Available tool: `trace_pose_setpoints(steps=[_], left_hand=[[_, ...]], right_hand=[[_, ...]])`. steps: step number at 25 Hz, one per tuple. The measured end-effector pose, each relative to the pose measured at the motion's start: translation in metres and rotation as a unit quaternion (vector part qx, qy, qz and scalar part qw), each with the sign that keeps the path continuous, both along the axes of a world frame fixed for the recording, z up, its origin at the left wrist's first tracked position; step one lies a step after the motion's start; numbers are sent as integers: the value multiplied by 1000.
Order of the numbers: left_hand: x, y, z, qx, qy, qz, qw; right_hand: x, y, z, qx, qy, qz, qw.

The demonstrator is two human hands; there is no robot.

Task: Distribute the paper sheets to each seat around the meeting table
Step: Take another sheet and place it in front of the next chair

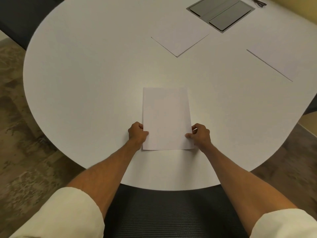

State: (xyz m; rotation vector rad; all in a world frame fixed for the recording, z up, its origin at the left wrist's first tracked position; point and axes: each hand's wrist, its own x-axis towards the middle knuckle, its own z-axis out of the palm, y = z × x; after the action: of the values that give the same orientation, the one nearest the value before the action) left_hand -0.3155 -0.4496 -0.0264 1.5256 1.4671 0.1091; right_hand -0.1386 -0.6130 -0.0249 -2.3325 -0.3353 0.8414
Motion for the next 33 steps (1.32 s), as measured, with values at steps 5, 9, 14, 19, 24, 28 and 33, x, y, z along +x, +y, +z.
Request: trace_pose_setpoints(steps=[5, 9, 14, 19, 24, 28, 33], left_hand=[[-5, -3, 1, 48, 24, -49, 997], [-7, -5, 1, 54, 27, -58, 996], [-9, -5, 2, 133, 76, -129, 980], [-15, -1, -6, 143, 106, -306, 935], [-17, -1, -12, 147, 127, -329, 924], [-18, -1, -10, 147, 127, -333, 923], [-18, -2, -9, 152, 129, -337, 920]], right_hand=[[-2, -1, -2, -55, -71, 63, 994], [-1, -3, 0, -78, -95, 93, 988], [-6, -9, -1, -80, -162, 133, 974], [-6, -8, -4, -73, -148, 237, 958], [-8, -5, -10, -102, -154, 259, 948], [-10, -3, -9, -108, -159, 251, 949], [-11, -4, -13, -106, -160, 246, 950]])
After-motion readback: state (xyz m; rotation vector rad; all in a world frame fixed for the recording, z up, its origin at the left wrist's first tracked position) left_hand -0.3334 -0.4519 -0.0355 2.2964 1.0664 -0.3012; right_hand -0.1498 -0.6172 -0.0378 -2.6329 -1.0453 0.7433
